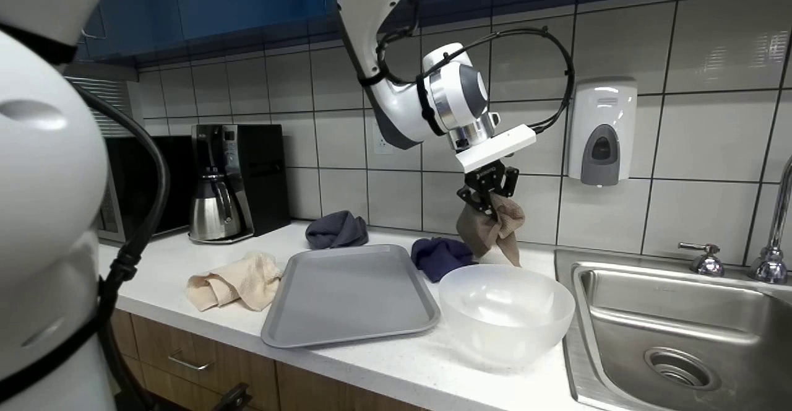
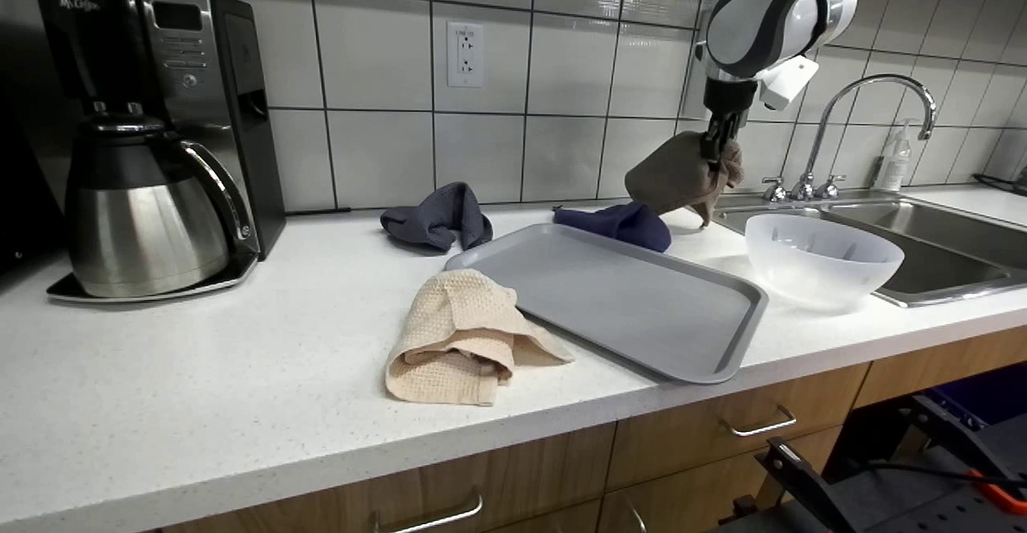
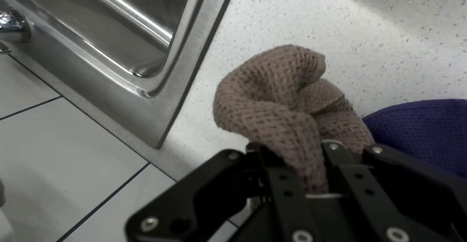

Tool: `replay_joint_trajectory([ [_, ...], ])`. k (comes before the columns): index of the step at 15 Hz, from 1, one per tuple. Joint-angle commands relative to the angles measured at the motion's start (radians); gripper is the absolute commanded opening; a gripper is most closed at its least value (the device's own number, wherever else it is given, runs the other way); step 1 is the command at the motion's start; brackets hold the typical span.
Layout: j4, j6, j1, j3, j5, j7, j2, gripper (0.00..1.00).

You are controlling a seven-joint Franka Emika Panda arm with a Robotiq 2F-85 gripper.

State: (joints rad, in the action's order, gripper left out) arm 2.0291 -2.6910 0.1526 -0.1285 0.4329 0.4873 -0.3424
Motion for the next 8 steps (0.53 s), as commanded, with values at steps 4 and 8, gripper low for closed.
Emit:
replay_joint_trajectory([
  [4, 0.116, -0.059, -0.031, -0.026, 0.078, -0.077, 0.130, 0.04],
  [8, 0.163, -0.050, -0.048, -0.026, 0.112, -0.101, 0.180, 0.04],
])
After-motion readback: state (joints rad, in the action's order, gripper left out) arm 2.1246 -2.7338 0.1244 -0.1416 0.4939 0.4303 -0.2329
